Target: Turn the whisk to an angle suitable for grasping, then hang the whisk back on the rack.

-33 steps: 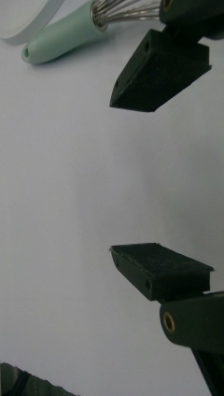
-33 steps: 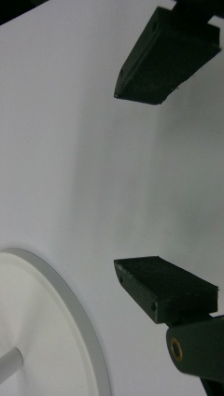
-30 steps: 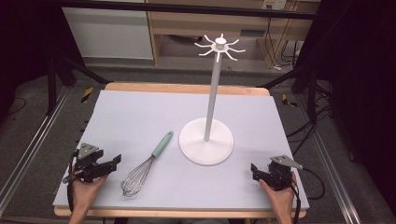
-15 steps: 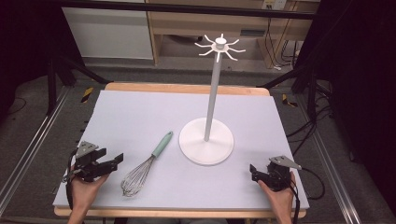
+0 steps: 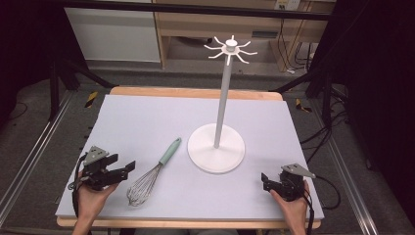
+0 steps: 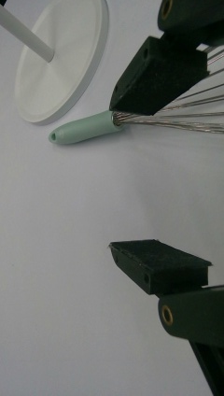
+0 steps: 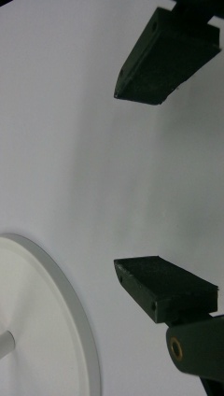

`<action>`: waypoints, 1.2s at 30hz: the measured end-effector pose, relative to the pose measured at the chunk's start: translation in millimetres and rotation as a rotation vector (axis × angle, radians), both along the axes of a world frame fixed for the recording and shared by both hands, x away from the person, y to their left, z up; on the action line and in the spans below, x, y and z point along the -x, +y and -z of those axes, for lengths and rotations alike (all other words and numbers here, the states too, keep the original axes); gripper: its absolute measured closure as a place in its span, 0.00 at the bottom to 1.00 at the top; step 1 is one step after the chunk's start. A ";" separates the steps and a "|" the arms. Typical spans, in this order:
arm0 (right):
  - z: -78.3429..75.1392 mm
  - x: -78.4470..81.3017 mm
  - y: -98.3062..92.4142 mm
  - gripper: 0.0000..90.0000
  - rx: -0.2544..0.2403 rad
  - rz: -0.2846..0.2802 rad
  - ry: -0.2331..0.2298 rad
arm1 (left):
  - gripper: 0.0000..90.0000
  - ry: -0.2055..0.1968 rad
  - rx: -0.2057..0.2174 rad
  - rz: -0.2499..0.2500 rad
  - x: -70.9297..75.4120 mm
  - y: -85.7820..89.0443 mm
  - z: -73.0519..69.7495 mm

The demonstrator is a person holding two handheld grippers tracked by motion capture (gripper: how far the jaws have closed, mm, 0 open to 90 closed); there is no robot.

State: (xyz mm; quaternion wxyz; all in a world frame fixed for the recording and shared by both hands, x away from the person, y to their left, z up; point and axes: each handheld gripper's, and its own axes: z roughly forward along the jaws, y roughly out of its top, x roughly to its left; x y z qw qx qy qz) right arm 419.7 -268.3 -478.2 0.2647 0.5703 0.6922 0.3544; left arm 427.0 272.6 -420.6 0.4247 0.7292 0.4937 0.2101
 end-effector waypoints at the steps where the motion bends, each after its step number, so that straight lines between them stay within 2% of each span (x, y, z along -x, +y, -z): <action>1: 0.0 0.0 0.0 0.18 0.000 0.000 0.000 | 0.29 0.000 0.000 0.000 0.0 0.0 0.0; 23: 0.3 0.2 0.3 0.18 0.000 -0.003 0.002 | 0.29 -0.025 -0.024 0.064 2.1 -22.8 -16.1; 32: 0.1 1.8 0.3 0.18 0.002 -0.004 -0.003 | 0.29 -0.028 -0.048 0.096 -1.9 -34.5 -22.3; 36: 0.5 1.1 0.2 0.18 0.003 -0.001 0.002 | 0.29 -0.018 -0.065 0.112 -9.4 -41.1 -27.1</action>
